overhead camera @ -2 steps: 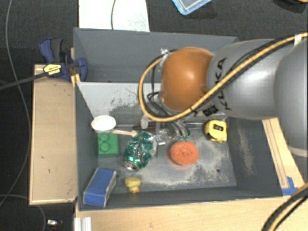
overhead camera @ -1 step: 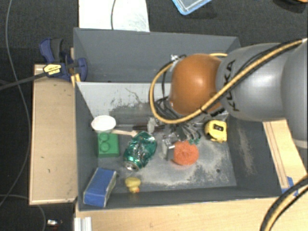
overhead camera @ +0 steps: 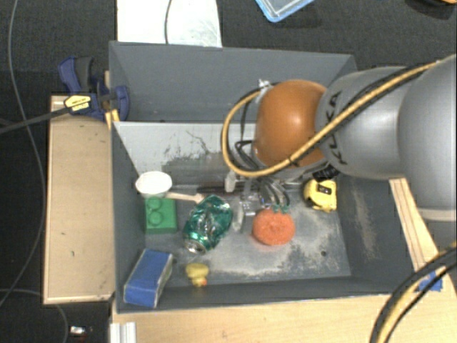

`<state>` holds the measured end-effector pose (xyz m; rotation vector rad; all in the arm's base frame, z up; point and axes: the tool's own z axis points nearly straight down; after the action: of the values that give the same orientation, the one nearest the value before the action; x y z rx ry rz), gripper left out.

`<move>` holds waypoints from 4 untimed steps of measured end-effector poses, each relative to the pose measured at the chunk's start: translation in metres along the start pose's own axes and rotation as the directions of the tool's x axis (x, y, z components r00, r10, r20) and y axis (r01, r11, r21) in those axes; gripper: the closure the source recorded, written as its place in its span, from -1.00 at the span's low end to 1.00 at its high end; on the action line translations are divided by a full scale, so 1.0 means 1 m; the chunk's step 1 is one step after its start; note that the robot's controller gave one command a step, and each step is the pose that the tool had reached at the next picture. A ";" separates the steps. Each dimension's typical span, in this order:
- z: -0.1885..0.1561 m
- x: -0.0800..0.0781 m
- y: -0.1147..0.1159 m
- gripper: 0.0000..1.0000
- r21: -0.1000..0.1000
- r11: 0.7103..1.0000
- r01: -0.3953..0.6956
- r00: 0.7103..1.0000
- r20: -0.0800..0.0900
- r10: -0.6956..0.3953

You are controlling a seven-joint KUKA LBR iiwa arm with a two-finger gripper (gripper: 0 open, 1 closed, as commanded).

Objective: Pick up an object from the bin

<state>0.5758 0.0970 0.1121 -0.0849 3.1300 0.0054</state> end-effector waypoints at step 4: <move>0.031 0.012 0.018 -1.00 0.000 0.966 0.260 0.966 0.001 -0.260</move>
Offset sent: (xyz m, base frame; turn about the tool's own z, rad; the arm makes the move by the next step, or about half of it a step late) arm -0.0253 -0.0350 -0.0283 0.0628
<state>0.5636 0.1149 0.0809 -0.4947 3.0905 0.0035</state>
